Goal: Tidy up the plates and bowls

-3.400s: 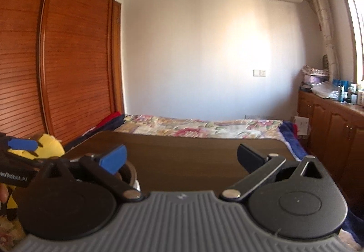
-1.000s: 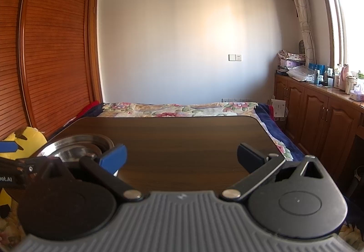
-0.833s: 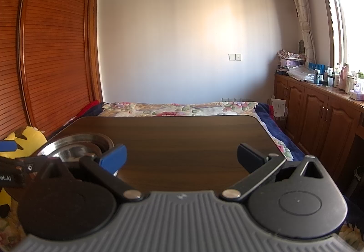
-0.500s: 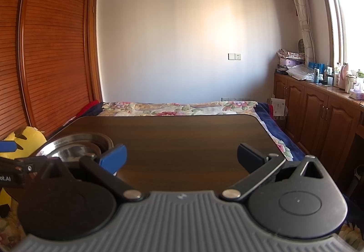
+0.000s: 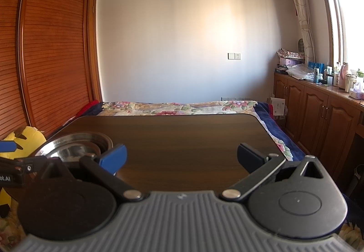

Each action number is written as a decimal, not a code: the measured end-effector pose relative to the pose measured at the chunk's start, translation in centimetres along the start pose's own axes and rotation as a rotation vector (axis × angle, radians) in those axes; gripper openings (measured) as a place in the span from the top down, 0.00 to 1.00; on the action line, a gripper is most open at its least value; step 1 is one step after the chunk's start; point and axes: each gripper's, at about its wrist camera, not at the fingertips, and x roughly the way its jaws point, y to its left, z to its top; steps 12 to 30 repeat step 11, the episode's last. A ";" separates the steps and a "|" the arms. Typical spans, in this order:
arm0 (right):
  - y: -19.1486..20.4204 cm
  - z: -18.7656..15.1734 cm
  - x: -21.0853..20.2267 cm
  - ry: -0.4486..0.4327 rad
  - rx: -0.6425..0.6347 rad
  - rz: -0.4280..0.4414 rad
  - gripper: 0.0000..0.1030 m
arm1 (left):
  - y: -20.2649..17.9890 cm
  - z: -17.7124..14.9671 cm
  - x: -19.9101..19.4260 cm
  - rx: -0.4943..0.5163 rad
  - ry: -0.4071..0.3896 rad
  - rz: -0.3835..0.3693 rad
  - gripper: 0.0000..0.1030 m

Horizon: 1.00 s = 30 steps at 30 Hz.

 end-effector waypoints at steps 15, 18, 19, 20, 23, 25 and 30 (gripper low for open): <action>-0.1 -0.2 0.1 0.003 0.001 -0.002 0.00 | 0.0 -0.1 -0.1 0.000 0.000 0.000 0.00; -0.1 -0.2 0.1 0.003 0.001 -0.002 0.00 | 0.0 -0.1 -0.1 0.000 0.000 0.000 0.00; -0.1 -0.2 0.1 0.003 0.001 -0.002 0.00 | 0.0 -0.1 -0.1 0.000 0.000 0.000 0.00; -0.1 -0.2 0.1 0.003 0.001 -0.002 0.00 | 0.0 -0.1 -0.1 0.000 0.000 0.000 0.00; -0.1 -0.2 0.1 0.003 0.001 -0.002 0.00 | 0.0 -0.1 -0.1 0.000 0.000 0.000 0.00; -0.1 -0.2 0.1 0.003 0.001 -0.002 0.00 | 0.0 -0.1 -0.1 0.000 0.000 0.000 0.00; -0.1 -0.2 0.1 0.003 0.001 -0.002 0.00 | 0.0 -0.1 -0.1 0.000 0.000 0.000 0.00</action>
